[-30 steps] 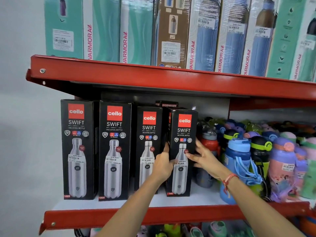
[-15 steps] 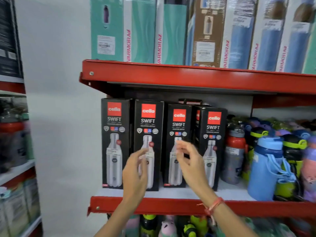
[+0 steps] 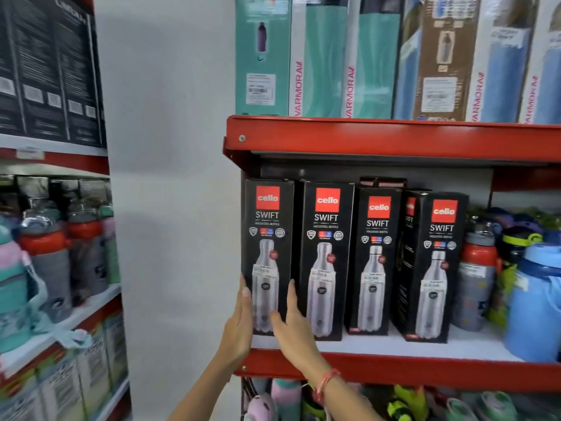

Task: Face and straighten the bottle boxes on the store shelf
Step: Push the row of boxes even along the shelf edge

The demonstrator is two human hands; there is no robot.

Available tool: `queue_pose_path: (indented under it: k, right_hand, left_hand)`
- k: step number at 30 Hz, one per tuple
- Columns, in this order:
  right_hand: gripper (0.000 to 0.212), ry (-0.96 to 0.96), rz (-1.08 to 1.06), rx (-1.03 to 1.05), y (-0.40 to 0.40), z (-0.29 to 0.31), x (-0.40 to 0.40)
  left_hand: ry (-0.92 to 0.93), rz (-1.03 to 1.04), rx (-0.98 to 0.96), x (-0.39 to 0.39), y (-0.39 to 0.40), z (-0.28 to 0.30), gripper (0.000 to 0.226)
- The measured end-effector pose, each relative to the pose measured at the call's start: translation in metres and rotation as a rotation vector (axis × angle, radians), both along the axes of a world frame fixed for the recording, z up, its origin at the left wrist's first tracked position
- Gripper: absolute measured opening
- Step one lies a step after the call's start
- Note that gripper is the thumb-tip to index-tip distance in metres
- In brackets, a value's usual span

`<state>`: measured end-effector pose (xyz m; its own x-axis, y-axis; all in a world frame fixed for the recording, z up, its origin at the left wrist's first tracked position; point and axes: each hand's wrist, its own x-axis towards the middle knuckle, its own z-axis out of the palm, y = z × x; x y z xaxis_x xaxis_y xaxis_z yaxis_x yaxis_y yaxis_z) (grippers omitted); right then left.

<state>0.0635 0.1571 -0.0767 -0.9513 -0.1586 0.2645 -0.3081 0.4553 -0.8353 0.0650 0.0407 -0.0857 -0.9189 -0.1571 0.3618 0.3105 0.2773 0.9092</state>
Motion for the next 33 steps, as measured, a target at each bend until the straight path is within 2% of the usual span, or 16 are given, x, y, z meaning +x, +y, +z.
queue_pose_path:
  k: [4, 13, 18, 22, 24, 26, 28, 29, 31, 33]
  right_hand:
    - [0.071, 0.033, -0.041, 0.011, -0.005, -0.006, 0.001]
    - [0.068, 0.071, -0.064, 0.022, 0.014, -0.015, 0.032]
    - [0.068, 0.097, -0.064, 0.082, 0.015, -0.017, 0.038]
    - [0.063, 0.095, -0.098, 0.098, 0.014, -0.016, 0.046]
    - [0.058, 0.113, -0.152, 0.012, 0.019, -0.009, 0.046]
    - [0.053, 0.220, -0.257, -0.039, 0.089, 0.001, 0.042]
    - [0.050, 0.218, -0.328, -0.068, 0.103, 0.004, 0.028]
    - [0.049, 0.197, -0.340, -0.070, 0.108, 0.004, 0.025]
    - [0.050, 0.135, -0.310, -0.101, 0.109, 0.003, 0.022]
    - [0.052, 0.068, -0.255, -0.149, 0.109, 0.003, 0.020]
  left_hand:
    - [-0.022, 0.014, -0.081, 0.003, -0.012, -0.002, 0.051]
    - [0.019, -0.039, -0.076, 0.042, -0.023, -0.012, 0.052]
    - [0.019, 0.030, -0.185, 0.053, -0.024, -0.012, 0.042]
    - [0.023, 0.134, -0.227, 0.058, -0.022, -0.008, 0.049]
    - [0.133, 0.309, -0.250, 0.057, -0.016, -0.010, 0.049]
    - [0.338, 0.370, -0.232, 0.064, 0.056, 0.005, 0.042]
    - [0.423, 0.242, -0.225, 0.065, 0.074, 0.009, 0.038]
    - [0.396, 0.146, -0.220, 0.064, 0.085, 0.010, 0.038]
    - [0.219, -0.062, -0.212, 0.061, 0.101, 0.009, 0.053]
    - [0.058, -0.132, -0.204, 0.054, 0.116, 0.002, 0.067]
